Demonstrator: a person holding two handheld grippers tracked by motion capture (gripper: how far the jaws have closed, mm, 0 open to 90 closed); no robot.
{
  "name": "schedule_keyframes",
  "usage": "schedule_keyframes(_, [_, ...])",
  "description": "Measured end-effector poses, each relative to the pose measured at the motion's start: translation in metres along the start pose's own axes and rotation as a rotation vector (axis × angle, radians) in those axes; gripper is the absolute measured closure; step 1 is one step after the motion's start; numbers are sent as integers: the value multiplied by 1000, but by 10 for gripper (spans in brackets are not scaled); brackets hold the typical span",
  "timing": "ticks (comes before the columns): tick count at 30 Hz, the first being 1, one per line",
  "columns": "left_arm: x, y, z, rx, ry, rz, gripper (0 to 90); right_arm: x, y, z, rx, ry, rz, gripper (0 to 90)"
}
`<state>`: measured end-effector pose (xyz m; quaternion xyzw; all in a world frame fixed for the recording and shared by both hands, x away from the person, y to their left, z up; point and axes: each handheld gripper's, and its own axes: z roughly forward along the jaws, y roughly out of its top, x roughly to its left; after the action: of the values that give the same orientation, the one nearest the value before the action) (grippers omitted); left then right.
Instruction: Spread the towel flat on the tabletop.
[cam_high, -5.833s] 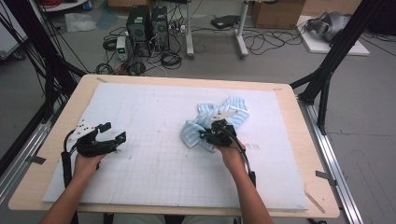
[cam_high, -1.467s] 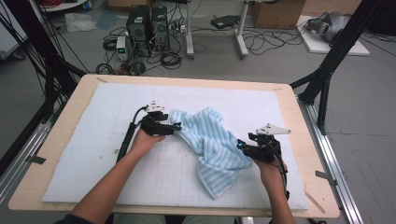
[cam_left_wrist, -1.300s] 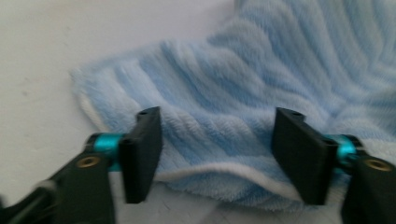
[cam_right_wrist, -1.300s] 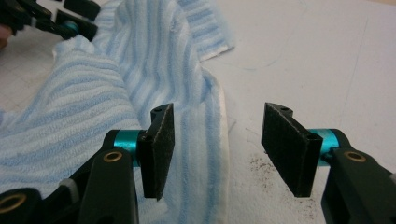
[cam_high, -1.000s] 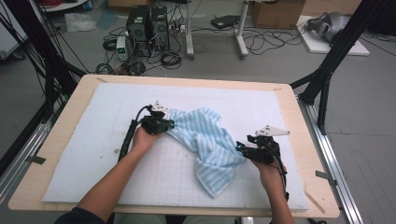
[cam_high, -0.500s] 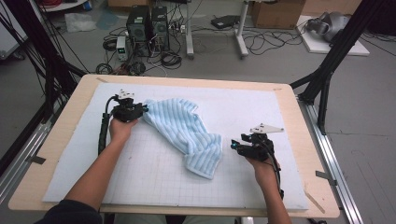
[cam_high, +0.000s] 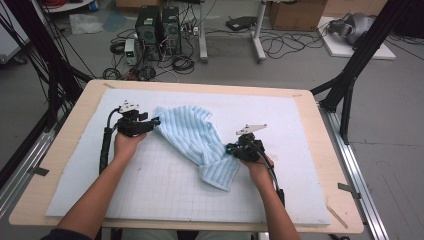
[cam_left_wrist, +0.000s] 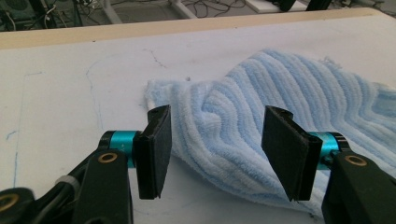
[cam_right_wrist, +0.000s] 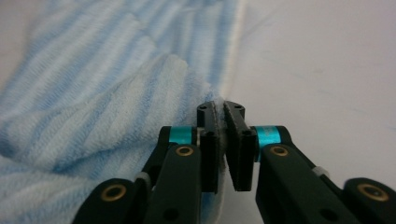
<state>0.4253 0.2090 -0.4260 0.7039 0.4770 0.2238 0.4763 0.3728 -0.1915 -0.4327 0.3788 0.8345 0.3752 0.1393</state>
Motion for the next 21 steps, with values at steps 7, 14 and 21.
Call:
schedule_keyframes(7, [-7, -5, 3, 23, -32, 18, 435, -23, -9, -29, -19, -304, 29, 852])
schedule_keyframes(14, [-27, -6, 7, 28, -140, 76, 445, -40, -23, -32, 63, -433, 87, 719])
schedule_keyframes(21, [-65, -14, 26, 78, -281, 207, 451, -31, -16, -47, -87, -347, 102, 537])
